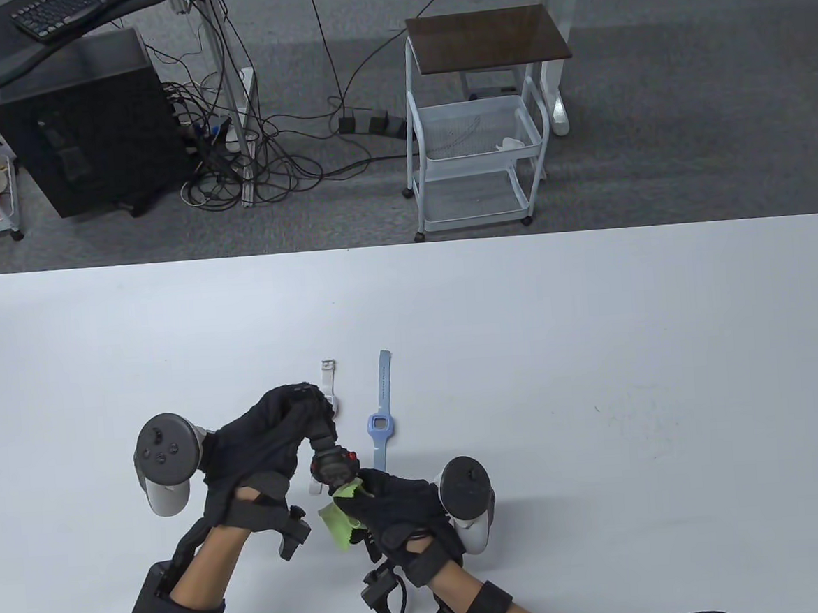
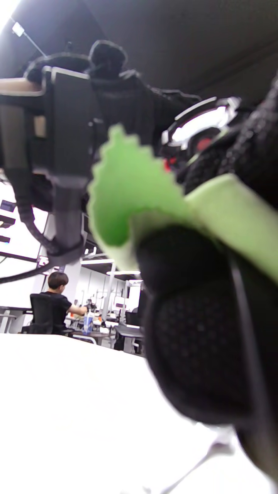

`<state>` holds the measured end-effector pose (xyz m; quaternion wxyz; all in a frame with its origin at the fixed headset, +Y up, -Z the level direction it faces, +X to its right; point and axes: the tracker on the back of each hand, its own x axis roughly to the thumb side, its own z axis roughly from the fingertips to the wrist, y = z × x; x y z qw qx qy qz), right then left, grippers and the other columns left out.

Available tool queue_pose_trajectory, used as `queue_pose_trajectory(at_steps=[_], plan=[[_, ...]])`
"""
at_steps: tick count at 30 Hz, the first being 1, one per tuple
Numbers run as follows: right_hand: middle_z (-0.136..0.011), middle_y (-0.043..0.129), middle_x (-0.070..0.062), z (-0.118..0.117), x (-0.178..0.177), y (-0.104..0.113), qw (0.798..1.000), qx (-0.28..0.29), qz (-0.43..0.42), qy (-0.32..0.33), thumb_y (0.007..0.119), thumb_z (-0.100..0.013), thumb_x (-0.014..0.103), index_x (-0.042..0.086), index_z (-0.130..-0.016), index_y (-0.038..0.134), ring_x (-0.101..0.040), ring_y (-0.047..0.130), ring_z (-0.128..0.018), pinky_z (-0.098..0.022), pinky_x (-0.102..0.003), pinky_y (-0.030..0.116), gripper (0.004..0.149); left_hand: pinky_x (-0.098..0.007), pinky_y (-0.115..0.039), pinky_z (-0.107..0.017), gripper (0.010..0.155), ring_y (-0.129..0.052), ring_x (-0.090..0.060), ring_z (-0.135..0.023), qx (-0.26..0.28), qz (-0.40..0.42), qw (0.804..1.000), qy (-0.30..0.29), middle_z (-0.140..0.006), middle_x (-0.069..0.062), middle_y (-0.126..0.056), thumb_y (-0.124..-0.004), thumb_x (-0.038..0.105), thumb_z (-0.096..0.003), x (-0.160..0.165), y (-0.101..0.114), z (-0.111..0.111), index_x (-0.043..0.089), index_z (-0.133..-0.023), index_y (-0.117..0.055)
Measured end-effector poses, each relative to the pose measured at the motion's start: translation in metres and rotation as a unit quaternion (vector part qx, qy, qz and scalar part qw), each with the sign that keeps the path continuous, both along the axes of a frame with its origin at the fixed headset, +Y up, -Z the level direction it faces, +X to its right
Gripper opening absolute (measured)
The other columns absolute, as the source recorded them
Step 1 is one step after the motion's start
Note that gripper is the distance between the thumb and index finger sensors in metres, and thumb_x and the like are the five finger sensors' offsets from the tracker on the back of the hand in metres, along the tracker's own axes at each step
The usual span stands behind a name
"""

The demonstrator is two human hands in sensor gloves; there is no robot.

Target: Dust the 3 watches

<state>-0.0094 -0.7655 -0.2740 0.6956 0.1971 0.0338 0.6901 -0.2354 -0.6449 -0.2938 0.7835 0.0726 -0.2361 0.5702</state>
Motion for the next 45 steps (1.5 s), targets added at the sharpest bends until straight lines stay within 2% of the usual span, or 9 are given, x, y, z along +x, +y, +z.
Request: queue_pose_trajectory(at_steps=[5,12,14,19,26,31,34,40,45], plan=[[-0.059,0.105,-0.016,0.000,0.000,0.000,1.000,0.007,-0.006,0.003,0.090,-0.034,0.032,0.011,-0.077,0.089,-0.032,0.103,-0.040,-0.050,-0.066,0.061,0.047,-0.049,-0.069,-0.071,0.043,-0.096,-0.014,-0.083,0.001,0.001,1.000,-0.002,-0.069,0.012,-0.098,-0.068,0.049,-0.0616,0.000,0.001,0.000,0.020,-0.092,-0.075],[-0.040,0.106,-0.013,0.000,0.000,-0.002,1.000,-0.001,0.017,0.001,0.089,-0.037,0.043,0.006,-0.069,0.092,-0.026,0.100,-0.022,-0.047,-0.063,0.065,0.049,-0.049,-0.068,-0.071,0.042,-0.095,-0.015,-0.084,0.009,0.007,1.000,0.002,-0.070,0.012,-0.098,-0.068,0.049,-0.0617,-0.004,0.004,0.002,0.020,-0.093,-0.074],[-0.041,0.106,-0.013,0.000,-0.001,-0.002,1.000,0.005,0.019,-0.004,0.089,-0.037,0.043,0.006,-0.069,0.092,-0.027,0.100,-0.024,-0.047,-0.063,0.064,0.049,-0.049,-0.068,-0.071,0.042,-0.095,-0.015,-0.084,0.007,0.009,1.000,0.001,-0.070,0.011,-0.098,-0.068,0.049,-0.0617,-0.004,0.004,0.002,0.020,-0.092,-0.074],[-0.060,0.102,-0.015,0.001,0.000,0.001,0.999,0.027,0.023,-0.002,0.091,-0.033,0.032,0.013,-0.076,0.087,-0.035,0.099,-0.045,-0.051,-0.068,0.057,0.047,-0.049,-0.068,-0.071,0.042,-0.095,-0.015,-0.083,0.008,0.011,1.000,0.000,-0.070,0.011,-0.098,-0.068,0.049,-0.0616,-0.004,0.005,0.002,0.020,-0.092,-0.074],[-0.049,0.104,-0.014,0.001,-0.001,-0.001,1.000,0.021,0.021,0.000,0.090,-0.035,0.039,0.012,-0.074,0.089,-0.031,0.099,-0.035,-0.050,-0.066,0.059,0.047,-0.050,-0.068,-0.072,0.042,-0.095,-0.015,-0.084,0.024,-0.004,1.000,0.001,-0.071,0.012,-0.098,-0.068,0.049,-0.0616,-0.005,0.012,0.004,0.021,-0.093,-0.074],[-0.058,0.099,-0.018,0.001,-0.002,0.000,0.999,0.019,0.020,0.018,0.086,-0.036,0.029,0.019,-0.084,0.083,-0.035,0.094,-0.044,-0.052,-0.069,0.053,0.050,-0.050,-0.067,-0.072,0.042,-0.095,-0.015,-0.085,0.028,-0.009,1.000,0.003,-0.071,0.012,-0.098,-0.068,0.049,-0.0616,-0.007,0.012,0.004,0.022,-0.093,-0.074],[-0.057,0.098,-0.019,0.000,0.000,-0.002,1.000,0.012,0.015,0.010,0.087,-0.035,0.031,0.019,-0.077,0.089,-0.036,0.093,-0.043,-0.052,-0.069,0.053,0.043,-0.050,-0.067,-0.073,0.042,-0.095,-0.014,-0.085,0.035,-0.016,0.999,0.004,-0.072,0.012,-0.098,-0.068,0.049,-0.0616,-0.008,0.013,0.004,0.022,-0.093,-0.074],[-0.047,0.102,-0.016,0.000,0.000,-0.006,1.000,0.004,0.025,0.008,0.089,-0.036,0.042,0.014,-0.070,0.093,-0.032,0.095,-0.034,-0.050,-0.069,0.056,0.044,-0.050,-0.066,-0.073,0.042,-0.094,-0.014,-0.086,0.048,-0.017,0.999,0.010,-0.073,0.013,-0.097,-0.068,0.050,-0.0617,-0.011,0.017,0.007,0.023,-0.094,-0.074],[-0.064,0.101,-0.015,0.002,-0.002,-0.003,0.999,0.022,0.031,0.005,0.088,-0.035,0.038,0.015,-0.071,0.090,-0.038,0.098,-0.052,-0.052,-0.074,0.048,0.042,-0.051,-0.066,-0.073,0.042,-0.094,-0.015,-0.086,0.052,-0.022,0.998,0.012,-0.073,0.012,-0.097,-0.068,0.049,-0.0616,-0.010,0.017,0.007,0.023,-0.094,-0.074]])
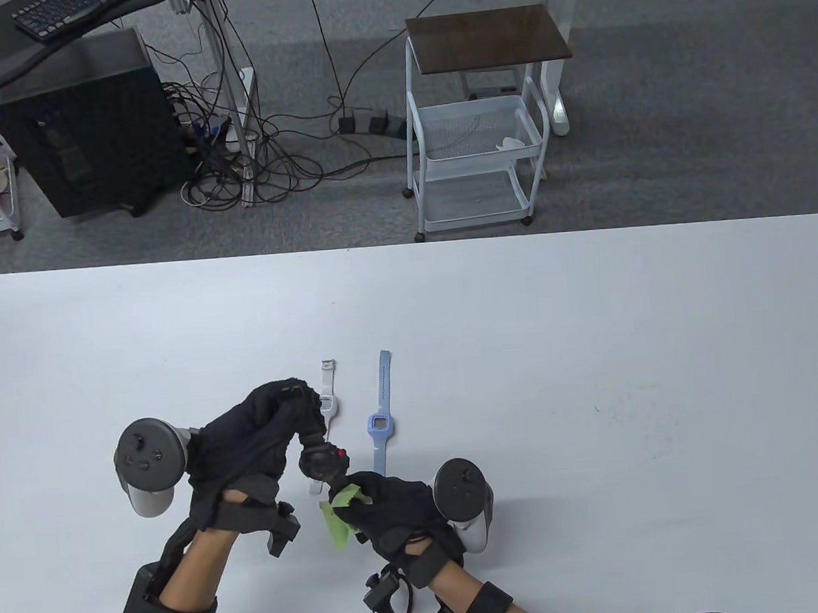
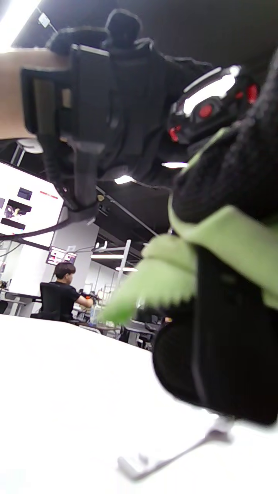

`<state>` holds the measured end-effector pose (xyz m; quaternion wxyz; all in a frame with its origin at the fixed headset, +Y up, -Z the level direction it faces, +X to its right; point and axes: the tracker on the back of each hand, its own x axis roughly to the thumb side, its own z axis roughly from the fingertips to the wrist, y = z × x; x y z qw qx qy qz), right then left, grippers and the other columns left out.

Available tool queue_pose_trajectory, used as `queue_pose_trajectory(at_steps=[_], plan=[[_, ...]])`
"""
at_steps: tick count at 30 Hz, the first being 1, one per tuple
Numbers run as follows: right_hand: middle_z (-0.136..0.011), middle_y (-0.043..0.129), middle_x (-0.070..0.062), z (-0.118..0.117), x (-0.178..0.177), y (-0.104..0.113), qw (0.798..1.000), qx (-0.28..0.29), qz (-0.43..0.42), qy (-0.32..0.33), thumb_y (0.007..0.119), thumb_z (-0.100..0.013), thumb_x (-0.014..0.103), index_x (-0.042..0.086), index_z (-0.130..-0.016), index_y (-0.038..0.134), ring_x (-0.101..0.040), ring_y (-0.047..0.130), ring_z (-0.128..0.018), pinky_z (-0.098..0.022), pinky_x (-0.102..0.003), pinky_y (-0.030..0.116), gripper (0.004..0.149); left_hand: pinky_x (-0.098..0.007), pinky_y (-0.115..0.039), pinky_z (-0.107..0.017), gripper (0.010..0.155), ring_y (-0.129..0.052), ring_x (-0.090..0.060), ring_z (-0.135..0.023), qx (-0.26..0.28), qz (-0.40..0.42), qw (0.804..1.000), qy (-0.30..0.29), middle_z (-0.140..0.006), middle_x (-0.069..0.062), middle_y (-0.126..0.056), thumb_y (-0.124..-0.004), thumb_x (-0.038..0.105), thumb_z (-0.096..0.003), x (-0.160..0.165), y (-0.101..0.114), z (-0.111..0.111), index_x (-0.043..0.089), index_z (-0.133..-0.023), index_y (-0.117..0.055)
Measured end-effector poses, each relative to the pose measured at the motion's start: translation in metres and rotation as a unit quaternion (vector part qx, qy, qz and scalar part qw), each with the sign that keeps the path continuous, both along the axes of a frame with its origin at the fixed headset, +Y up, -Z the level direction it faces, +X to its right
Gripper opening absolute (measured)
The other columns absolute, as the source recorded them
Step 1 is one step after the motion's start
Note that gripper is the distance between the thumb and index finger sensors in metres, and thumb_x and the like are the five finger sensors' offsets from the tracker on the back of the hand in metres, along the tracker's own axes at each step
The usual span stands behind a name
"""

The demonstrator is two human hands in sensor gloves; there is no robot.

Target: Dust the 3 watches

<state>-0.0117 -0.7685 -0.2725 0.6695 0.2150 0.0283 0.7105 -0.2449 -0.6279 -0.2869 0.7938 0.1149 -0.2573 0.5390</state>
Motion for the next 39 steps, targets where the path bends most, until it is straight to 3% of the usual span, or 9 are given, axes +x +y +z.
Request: queue_pose_trajectory(at_steps=[3,7,11,15,21,27,29,34,39], plan=[[-0.071,0.097,-0.018,0.001,0.000,0.001,1.000,0.004,-0.002,0.007,0.088,-0.034,0.032,0.013,-0.073,0.085,-0.041,0.097,-0.059,-0.053,-0.076,0.046,0.044,-0.051,-0.066,-0.073,0.042,-0.094,-0.015,-0.086,-0.002,0.010,1.000,-0.005,-0.072,0.012,-0.098,-0.068,0.049,-0.0617,0.001,0.001,0.001,0.023,-0.094,-0.074],[-0.063,0.101,-0.015,0.001,-0.001,0.000,1.000,0.006,-0.009,0.012,0.088,-0.034,0.031,0.015,-0.075,0.086,-0.034,0.102,-0.049,-0.053,-0.073,0.051,0.044,-0.051,-0.066,-0.073,0.042,-0.094,-0.014,-0.086,0.002,0.016,1.000,-0.005,-0.073,0.012,-0.097,-0.068,0.049,-0.0617,-0.001,0.003,0.002,0.023,-0.094,-0.074],[-0.056,0.103,-0.015,0.001,-0.002,-0.002,1.000,-0.008,-0.013,0.021,0.086,-0.037,0.034,0.016,-0.084,0.082,-0.030,0.102,-0.039,-0.052,-0.071,0.054,0.050,-0.051,-0.066,-0.073,0.042,-0.094,-0.014,-0.086,0.003,0.016,1.000,-0.001,-0.073,0.012,-0.097,-0.068,0.049,-0.0616,-0.002,0.003,0.002,0.023,-0.094,-0.074],[-0.043,0.106,-0.013,0.000,-0.002,-0.006,1.000,-0.020,-0.009,0.019,0.087,-0.038,0.042,0.013,-0.072,0.093,-0.028,0.100,-0.027,-0.050,-0.069,0.057,0.045,-0.051,-0.066,-0.074,0.042,-0.094,-0.015,-0.086,-0.002,0.028,1.000,-0.002,-0.073,0.012,-0.097,-0.068,0.049,-0.0617,-0.005,0.004,0.001,0.023,-0.094,-0.074],[-0.063,0.104,-0.013,0.000,-0.001,-0.006,1.000,-0.017,0.009,0.013,0.090,-0.034,0.032,0.016,-0.075,0.090,-0.035,0.101,-0.048,-0.052,-0.073,0.051,0.045,-0.051,-0.066,-0.073,0.042,-0.094,-0.015,-0.086,-0.001,0.027,1.000,0.001,-0.072,0.012,-0.098,-0.068,0.050,-0.0615,-0.004,0.005,0.001,0.023,-0.094,-0.074],[-0.046,0.106,-0.012,0.001,0.000,-0.011,0.999,-0.042,-0.002,0.014,0.088,-0.036,0.042,0.013,-0.070,0.092,-0.029,0.101,-0.033,-0.050,-0.071,0.055,0.044,-0.051,-0.066,-0.073,0.042,-0.094,-0.015,-0.086,-0.001,0.046,0.999,0.004,-0.073,0.012,-0.097,-0.068,0.050,-0.0617,-0.009,0.007,0.002,0.023,-0.094,-0.074],[-0.046,0.106,-0.013,0.001,-0.001,-0.010,0.999,-0.046,-0.002,0.020,0.088,-0.037,0.042,0.013,-0.070,0.092,-0.029,0.101,-0.033,-0.050,-0.071,0.054,0.045,-0.051,-0.066,-0.074,0.042,-0.094,-0.014,-0.087,0.002,0.036,0.999,0.009,-0.073,0.013,-0.097,-0.068,0.050,-0.0619,-0.011,0.008,0.002,0.023,-0.094,-0.073],[-0.062,0.103,-0.013,0.003,-0.002,-0.008,0.999,-0.030,0.012,0.016,0.090,-0.033,0.031,0.017,-0.075,0.089,-0.036,0.100,-0.048,-0.052,-0.074,0.049,0.043,-0.051,-0.066,-0.074,0.042,-0.094,-0.015,-0.086,-0.001,0.046,0.999,0.009,-0.073,0.012,-0.097,-0.068,0.050,-0.0617,-0.010,0.007,0.002,0.023,-0.094,-0.074],[-0.048,0.104,-0.015,0.002,0.000,-0.012,0.999,-0.047,0.010,0.018,0.088,-0.036,0.038,0.012,-0.072,0.090,-0.032,0.099,-0.034,-0.050,-0.073,0.051,0.044,-0.051,-0.066,-0.074,0.042,-0.094,-0.014,-0.087,0.000,0.056,0.998,0.007,-0.073,0.013,-0.097,-0.067,0.050,-0.0619,-0.013,0.009,0.002,0.024,-0.094,-0.073]])
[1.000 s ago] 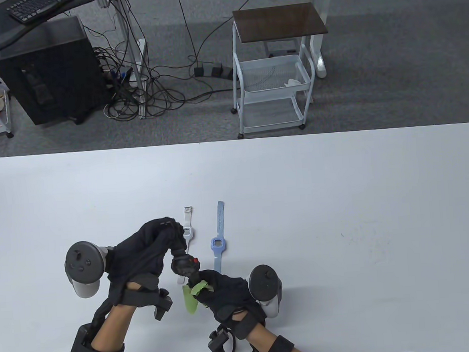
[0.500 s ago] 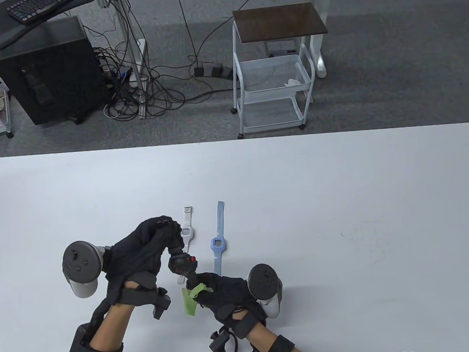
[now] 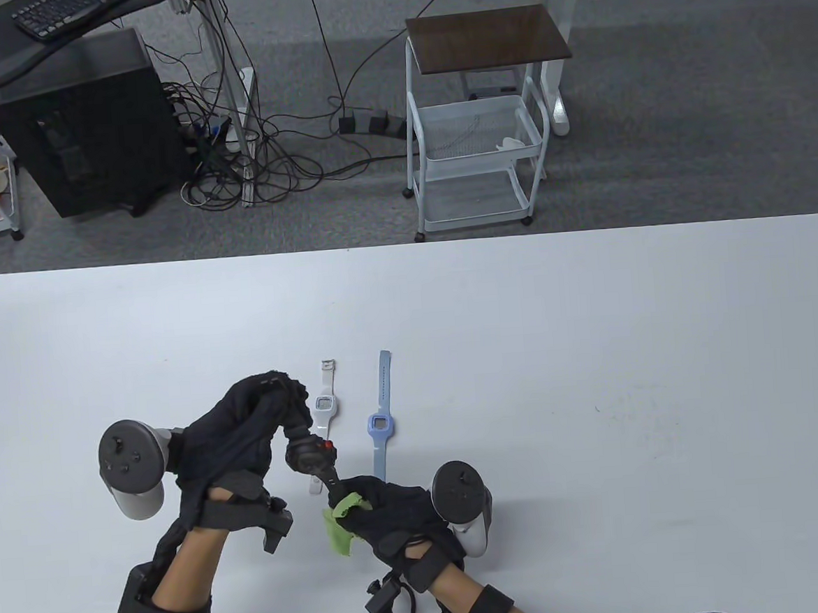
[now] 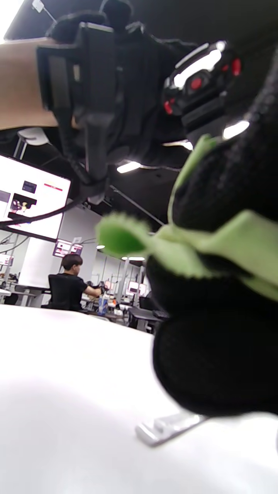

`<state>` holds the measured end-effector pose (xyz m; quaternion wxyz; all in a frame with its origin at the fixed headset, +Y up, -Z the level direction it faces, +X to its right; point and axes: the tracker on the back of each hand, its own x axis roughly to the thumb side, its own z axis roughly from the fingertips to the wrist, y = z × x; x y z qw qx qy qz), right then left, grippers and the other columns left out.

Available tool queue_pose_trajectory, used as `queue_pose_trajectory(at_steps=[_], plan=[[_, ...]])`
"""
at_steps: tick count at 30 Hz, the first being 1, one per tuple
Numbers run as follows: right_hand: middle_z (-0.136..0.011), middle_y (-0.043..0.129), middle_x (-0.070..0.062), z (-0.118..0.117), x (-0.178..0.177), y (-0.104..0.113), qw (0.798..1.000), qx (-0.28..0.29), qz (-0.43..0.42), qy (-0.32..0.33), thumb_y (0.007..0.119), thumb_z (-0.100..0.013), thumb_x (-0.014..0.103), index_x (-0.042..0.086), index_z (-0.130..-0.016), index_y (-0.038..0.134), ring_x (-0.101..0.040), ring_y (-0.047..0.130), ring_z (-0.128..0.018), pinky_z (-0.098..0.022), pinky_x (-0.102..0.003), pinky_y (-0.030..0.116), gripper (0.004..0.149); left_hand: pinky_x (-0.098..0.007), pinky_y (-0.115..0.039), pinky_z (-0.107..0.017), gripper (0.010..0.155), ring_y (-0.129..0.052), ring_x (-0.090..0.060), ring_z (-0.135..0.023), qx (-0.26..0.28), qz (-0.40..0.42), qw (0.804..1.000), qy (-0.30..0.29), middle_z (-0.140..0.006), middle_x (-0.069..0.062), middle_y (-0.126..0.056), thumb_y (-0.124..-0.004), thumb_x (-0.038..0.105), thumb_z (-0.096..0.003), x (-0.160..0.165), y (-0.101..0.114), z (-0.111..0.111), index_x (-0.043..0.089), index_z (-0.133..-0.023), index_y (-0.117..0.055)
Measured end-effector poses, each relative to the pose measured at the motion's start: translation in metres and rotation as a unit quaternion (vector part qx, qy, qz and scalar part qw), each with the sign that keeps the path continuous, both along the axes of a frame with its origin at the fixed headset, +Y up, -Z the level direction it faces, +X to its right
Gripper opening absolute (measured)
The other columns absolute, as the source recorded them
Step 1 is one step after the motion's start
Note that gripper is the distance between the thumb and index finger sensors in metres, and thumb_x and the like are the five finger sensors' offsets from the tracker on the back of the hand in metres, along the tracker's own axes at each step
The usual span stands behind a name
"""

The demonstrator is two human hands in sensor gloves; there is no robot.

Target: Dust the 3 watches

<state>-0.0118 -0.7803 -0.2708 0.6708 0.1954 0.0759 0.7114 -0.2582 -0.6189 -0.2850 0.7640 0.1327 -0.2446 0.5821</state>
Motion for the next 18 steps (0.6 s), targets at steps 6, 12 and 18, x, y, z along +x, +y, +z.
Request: queue_pose_trajectory(at_steps=[6,12,18], plan=[[-0.060,0.104,-0.016,0.0001,-0.0006,0.0023,1.000,0.010,0.014,0.003,0.090,-0.034,0.030,0.014,-0.075,0.091,-0.037,0.100,-0.047,-0.052,-0.075,0.047,0.044,-0.051,-0.066,-0.074,0.042,-0.094,-0.014,-0.086,0.006,0.001,1.000,0.010,-0.073,0.012,-0.097,-0.067,0.050,-0.0619,-0.0015,-0.0001,0.0004,0.023,-0.094,-0.074],[-0.049,0.106,-0.018,-0.0008,0.0018,0.0018,1.000,0.002,0.027,0.001,0.090,-0.036,0.034,0.007,-0.072,0.092,-0.035,0.101,-0.035,-0.051,-0.073,0.050,0.046,-0.051,-0.066,-0.074,0.042,-0.094,-0.014,-0.087,0.008,0.003,1.000,0.014,-0.073,0.013,-0.097,-0.067,0.050,-0.0619,-0.0019,0.0002,0.0012,0.024,-0.094,-0.073],[-0.055,0.104,-0.021,0.0001,0.0045,0.0038,0.999,0.016,0.051,-0.007,0.091,-0.035,0.029,0.005,-0.076,0.088,-0.038,0.100,-0.042,-0.051,-0.074,0.048,0.048,-0.051,-0.066,-0.074,0.042,-0.094,-0.014,-0.086,0.007,0.007,1.000,0.022,-0.073,0.013,-0.097,-0.067,0.050,-0.0619,-0.0060,-0.0005,0.0007,0.024,-0.094,-0.073]])
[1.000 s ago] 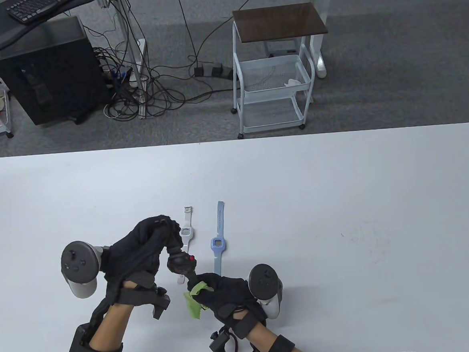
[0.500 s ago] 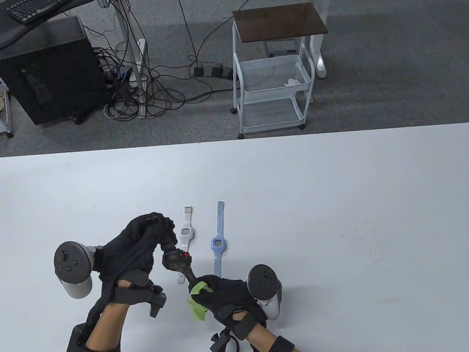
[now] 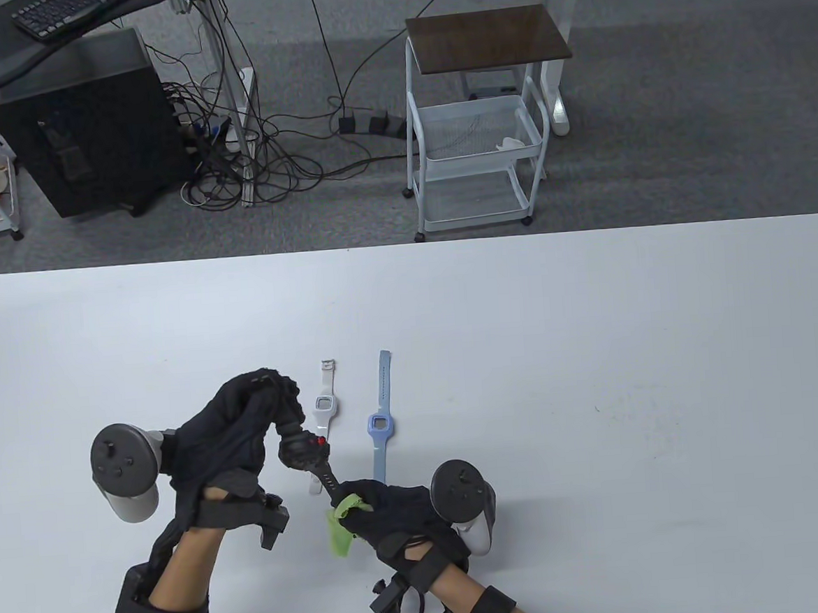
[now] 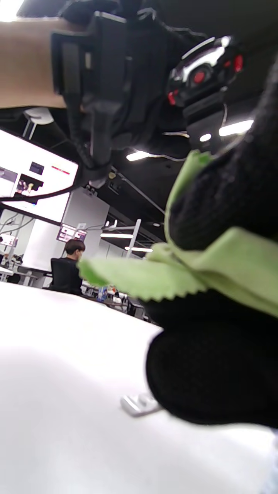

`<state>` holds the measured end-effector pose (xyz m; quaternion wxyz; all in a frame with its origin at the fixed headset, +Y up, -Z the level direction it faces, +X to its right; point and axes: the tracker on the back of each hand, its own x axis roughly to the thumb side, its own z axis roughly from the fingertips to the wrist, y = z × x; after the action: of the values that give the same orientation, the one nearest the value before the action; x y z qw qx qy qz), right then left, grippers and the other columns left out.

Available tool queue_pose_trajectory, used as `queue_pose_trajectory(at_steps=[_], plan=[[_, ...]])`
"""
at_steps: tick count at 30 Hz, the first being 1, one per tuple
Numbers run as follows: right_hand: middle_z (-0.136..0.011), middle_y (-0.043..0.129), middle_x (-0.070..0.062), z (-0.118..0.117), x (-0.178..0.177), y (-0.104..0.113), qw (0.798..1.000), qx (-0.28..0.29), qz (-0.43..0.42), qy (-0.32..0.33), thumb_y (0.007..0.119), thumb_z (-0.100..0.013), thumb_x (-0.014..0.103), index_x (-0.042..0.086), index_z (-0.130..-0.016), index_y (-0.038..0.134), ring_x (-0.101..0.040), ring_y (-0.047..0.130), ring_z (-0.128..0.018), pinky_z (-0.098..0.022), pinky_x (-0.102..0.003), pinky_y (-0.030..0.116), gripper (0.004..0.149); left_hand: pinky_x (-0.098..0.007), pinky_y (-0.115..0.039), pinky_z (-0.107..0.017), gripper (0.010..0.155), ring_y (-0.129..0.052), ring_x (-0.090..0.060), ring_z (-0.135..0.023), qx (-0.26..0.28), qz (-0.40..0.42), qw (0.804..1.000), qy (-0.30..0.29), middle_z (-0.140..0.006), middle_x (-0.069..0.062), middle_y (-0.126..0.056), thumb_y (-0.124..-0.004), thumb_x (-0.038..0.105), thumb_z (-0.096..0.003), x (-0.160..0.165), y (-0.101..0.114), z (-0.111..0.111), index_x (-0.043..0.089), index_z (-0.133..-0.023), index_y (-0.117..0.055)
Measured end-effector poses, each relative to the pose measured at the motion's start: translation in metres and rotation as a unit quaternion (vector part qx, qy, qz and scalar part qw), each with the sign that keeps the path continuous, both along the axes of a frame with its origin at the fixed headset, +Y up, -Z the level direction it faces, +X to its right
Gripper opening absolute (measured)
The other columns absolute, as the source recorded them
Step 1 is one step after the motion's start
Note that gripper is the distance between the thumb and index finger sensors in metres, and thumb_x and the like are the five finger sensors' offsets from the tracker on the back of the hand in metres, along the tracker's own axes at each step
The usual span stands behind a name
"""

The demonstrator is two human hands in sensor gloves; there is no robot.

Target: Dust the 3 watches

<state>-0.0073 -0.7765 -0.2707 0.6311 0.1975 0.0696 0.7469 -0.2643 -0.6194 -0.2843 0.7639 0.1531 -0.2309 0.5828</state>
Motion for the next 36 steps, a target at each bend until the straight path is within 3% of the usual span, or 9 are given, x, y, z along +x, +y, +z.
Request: queue_pose_trajectory(at_steps=[4,8,15,20,25,29,36], plan=[[-0.052,0.105,-0.020,0.000,0.002,-0.001,1.000,-0.011,0.000,-0.003,0.091,-0.034,0.030,0.005,-0.074,0.090,-0.037,0.101,-0.038,-0.051,-0.073,0.051,0.047,-0.051,-0.066,-0.074,0.042,-0.094,-0.014,-0.087,-0.002,0.007,1.000,0.003,-0.073,0.013,-0.097,-0.067,0.050,-0.0621,-0.005,0.001,0.000,0.024,-0.095,-0.073],[-0.050,0.106,-0.021,-0.003,0.004,0.002,0.998,0.008,0.064,0.003,0.091,-0.035,0.028,0.003,-0.073,0.091,-0.038,0.101,-0.037,-0.051,-0.073,0.051,0.046,-0.051,-0.066,-0.074,0.042,-0.094,-0.014,-0.086,0.003,0.024,1.000,0.012,-0.074,0.014,-0.097,-0.066,0.051,-0.0622,-0.010,0.002,0.000,0.024,-0.095,-0.073],[-0.053,0.105,-0.022,-0.009,0.008,0.006,0.984,0.071,0.164,0.003,0.090,-0.036,0.030,0.003,-0.073,0.091,-0.041,0.100,-0.042,-0.052,-0.073,0.051,0.046,-0.051,-0.066,-0.074,0.042,-0.093,-0.015,-0.087,-0.004,0.029,0.999,0.023,-0.074,0.014,-0.096,-0.066,0.051,-0.0623,-0.020,0.001,-0.002,0.025,-0.095,-0.072],[-0.066,0.100,-0.025,-0.009,0.005,0.007,0.967,0.107,0.231,0.015,0.090,-0.037,0.034,0.008,-0.076,0.091,-0.048,0.090,-0.055,-0.053,-0.075,0.044,0.047,-0.051,-0.065,-0.074,0.042,-0.093,-0.015,-0.087,-0.016,0.018,0.999,0.024,-0.074,0.013,-0.096,-0.066,0.051,-0.0623,-0.021,-0.005,-0.007,0.024,-0.095,-0.072],[-0.085,0.080,-0.031,-0.009,-0.001,0.002,0.950,0.106,0.290,0.038,0.088,-0.038,0.038,0.011,-0.078,0.092,-0.056,0.069,-0.073,-0.055,-0.076,0.034,0.048,-0.052,-0.065,-0.074,0.042,-0.094,-0.015,-0.086,-0.022,0.013,0.999,0.027,-0.074,0.013,-0.096,-0.066,0.050,-0.0623,-0.020,-0.010,-0.010,0.024,-0.095,-0.072],[-0.093,0.069,-0.033,-0.010,-0.005,0.001,0.943,0.105,0.313,0.045,0.088,-0.039,0.040,0.010,-0.081,0.090,-0.059,0.058,-0.079,-0.055,-0.077,0.029,0.051,-0.052,-0.065,-0.074,0.042,-0.093,-0.015,-0.087,-0.025,0.009,0.999,0.027,-0.074,0.013,-0.096,-0.066,0.050,-0.0623,-0.019,-0.012,-0.011,0.024,-0.095,-0.072],[-0.101,0.055,-0.033,-0.008,-0.015,-0.005,0.909,0.106,0.398,0.060,0.085,-0.040,0.043,0.012,-0.086,0.086,-0.060,0.045,-0.087,-0.056,-0.078,0.022,0.055,-0.052,-0.065,-0.073,0.042,-0.094,-0.016,-0.086,-0.031,-0.004,0.999,0.021,-0.074,0.013,-0.096,-0.066,0.050,-0.0623,-0.013,-0.015,-0.013,0.024,-0.095,-0.072]])
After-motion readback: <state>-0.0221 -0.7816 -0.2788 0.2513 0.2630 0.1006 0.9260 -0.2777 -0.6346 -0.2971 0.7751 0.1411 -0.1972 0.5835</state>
